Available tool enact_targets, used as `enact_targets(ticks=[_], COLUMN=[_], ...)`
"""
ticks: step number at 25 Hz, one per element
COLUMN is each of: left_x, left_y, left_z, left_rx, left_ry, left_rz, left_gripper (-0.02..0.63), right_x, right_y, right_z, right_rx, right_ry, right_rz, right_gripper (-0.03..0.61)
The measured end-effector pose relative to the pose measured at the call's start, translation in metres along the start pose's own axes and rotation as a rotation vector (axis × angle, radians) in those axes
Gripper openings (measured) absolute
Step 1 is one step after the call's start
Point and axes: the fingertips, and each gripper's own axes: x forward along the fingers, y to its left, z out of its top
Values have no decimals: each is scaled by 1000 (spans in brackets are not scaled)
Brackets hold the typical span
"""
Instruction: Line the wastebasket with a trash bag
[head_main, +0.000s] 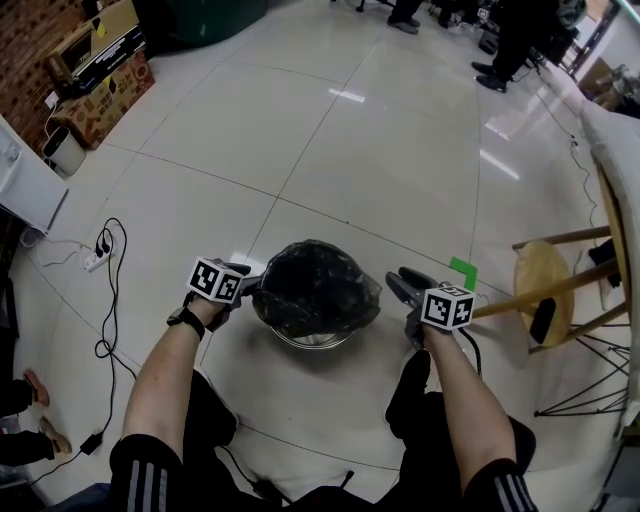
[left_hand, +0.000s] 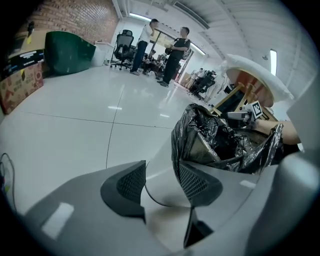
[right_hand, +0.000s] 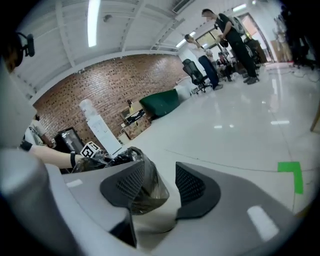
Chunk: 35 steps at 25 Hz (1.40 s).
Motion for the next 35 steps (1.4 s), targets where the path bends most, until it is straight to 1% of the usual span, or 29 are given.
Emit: enact_targets(ticks=[2, 4, 6, 7, 10, 11, 13, 14, 15, 18, 20, 23, 24, 25, 26, 27, 28, 30, 31, 32, 33, 34, 35], left_x=[-2, -3, -4, -5, -4, -5, -6, -8, -10, -24, -41, -68, -79, -90, -101, -109, -113, -110, -104, -97, -90, -84, -81], left_y=[0, -1, -2, -2, -7, -8, -7, -6, -5, -6, -7, -8, -13, -24, -42, -64, -88, -133, -148, -156, -158, -157, -155], left_z=[1, -1, -4, -4, -9, -11, -14, -14, -14, -1, 9, 18, 24, 32, 40, 46, 47, 36, 27, 19, 16, 16, 17], left_rx=[0, -1, -8, -11, -20, -28, -51, -62, -68, -49, -45, -43, -18, 30, 100, 191, 300, 551, 667, 757, 812, 836, 843], left_ry=[-6, -3, 2, 2, -1, -6, -21, -30, -42, -106, -156, -213, -235, -257, -270, -265, -236, -132, -80, -41, -21, -18, -23], left_rz=[2, 2, -2, -4, -20, -27, -43, -51, -60, -83, -113, -152, -166, -190, -224, -261, -292, -314, -299, -269, -228, -185, -150], left_gripper=[199, 199, 199, 201, 207, 210, 216, 225, 229, 232, 234, 235, 235, 235, 232, 232, 232, 240, 257, 284, 287, 286, 278], right_x=[0, 16, 39, 50, 70, 73, 77, 78, 78, 79, 82, 85, 86, 86, 87, 87, 86, 84, 82, 80, 75, 69, 62], right_y=[31, 63, 80, 80, 64, 60, 58, 57, 58, 58, 60, 62, 63, 65, 66, 67, 67, 64, 62, 60, 59, 60, 62], right_z=[17, 22, 21, 20, 5, -1, -5, -5, -4, -3, -3, -3, -3, -4, -4, -5, -7, -7, -5, -2, 1, 6, 12], right_rx=[-112, -218, -262, -260, -242, -240, -231, -224, -221, -257, -277, -275, -277, -284, -292, -299, -303, -305, -304, -303, -298, -287, -271], right_ry=[5, 54, 104, 126, 199, 216, 218, 213, 212, 227, 233, 228, 228, 230, 233, 235, 237, 233, 227, 219, 206, 187, 163], right_rz=[36, 79, 102, 97, 37, 26, 23, 26, 30, 27, 22, 21, 22, 23, 24, 25, 24, 18, 14, 12, 15, 25, 41], right_gripper=[204, 204, 204, 204, 185, 164, 93, 42, 28, 25, 25, 25, 25, 26, 31, 34, 35, 43, 52, 70, 92, 111, 121])
